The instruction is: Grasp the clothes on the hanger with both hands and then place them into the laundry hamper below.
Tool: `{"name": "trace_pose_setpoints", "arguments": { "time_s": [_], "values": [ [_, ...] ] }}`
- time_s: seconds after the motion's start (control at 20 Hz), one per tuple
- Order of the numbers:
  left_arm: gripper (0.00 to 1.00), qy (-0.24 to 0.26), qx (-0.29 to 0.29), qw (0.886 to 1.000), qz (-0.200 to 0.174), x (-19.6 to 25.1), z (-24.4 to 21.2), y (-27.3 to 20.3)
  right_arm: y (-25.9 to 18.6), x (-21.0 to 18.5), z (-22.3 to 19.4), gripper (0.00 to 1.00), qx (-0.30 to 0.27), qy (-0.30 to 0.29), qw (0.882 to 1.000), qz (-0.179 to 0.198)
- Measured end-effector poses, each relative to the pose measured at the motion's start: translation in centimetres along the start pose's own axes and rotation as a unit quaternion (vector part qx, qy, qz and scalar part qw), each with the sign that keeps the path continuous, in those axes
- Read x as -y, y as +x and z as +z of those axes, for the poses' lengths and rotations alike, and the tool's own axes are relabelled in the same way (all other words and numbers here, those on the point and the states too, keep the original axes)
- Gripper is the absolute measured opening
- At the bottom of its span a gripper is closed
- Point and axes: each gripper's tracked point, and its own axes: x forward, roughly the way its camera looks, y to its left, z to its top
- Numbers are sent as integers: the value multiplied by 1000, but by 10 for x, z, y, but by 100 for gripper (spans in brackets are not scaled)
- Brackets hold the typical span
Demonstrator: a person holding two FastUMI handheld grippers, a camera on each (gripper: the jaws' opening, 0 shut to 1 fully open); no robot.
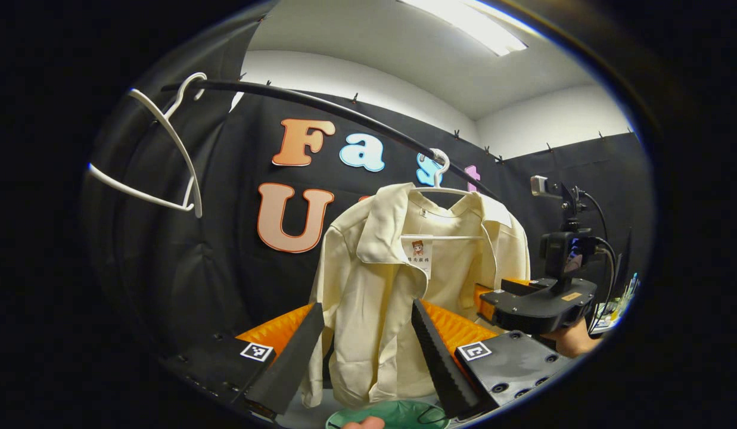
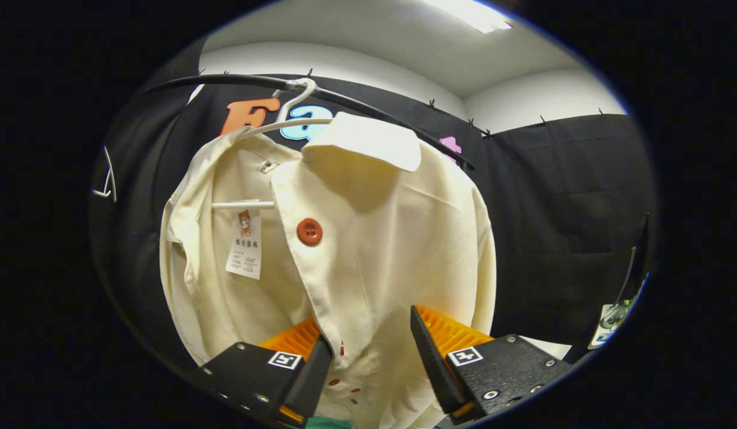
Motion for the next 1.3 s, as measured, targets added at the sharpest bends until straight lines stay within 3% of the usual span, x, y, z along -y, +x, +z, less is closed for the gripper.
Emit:
{"name": "trace_pose_setpoints", "arguments": {
  "time_s": [0.05,0.1,0.15,0.2,0.25,0.35,0.55,0.85,0.9,1.05,1.3],
  "values": [
    [96,0,2,1000,-6,3,0,2,1,8,4,58,3,-1,1000,-6],
    [96,0,4,1000,-12,6,0,4,2,17,8,51,6,-5,1000,-13],
    [96,-1,6,1000,-18,11,0,5,3,25,13,34,9,-10,1000,-16],
    [96,-2,8,1000,-24,15,0,9,3,29,17,27,11,-14,1000,-15],
    [96,-2,10,1000,-29,20,-1,12,0,29,20,13,12,-14,1000,-9],
    [96,-1,13,999,-31,28,-4,24,-7,29,32,1,19,-17,1000,0],
    [100,1,20,999,-30,43,-17,55,-34,31,52,0,35,-32,999,10],
    [97,35,30,999,-12,60,-44,122,-44,28,65,0,38,-26,999,21],
    [100,47,28,998,-3,60,-52,134,-43,27,65,0,36,-23,999,25],
    [97,98,26,994,44,45,-67,158,-44,24,63,0,31,-21,999,31],
    [96,133,22,986,94,8,-75,171,-40,23,64,0,29,-9,999,37]
  ]
}}
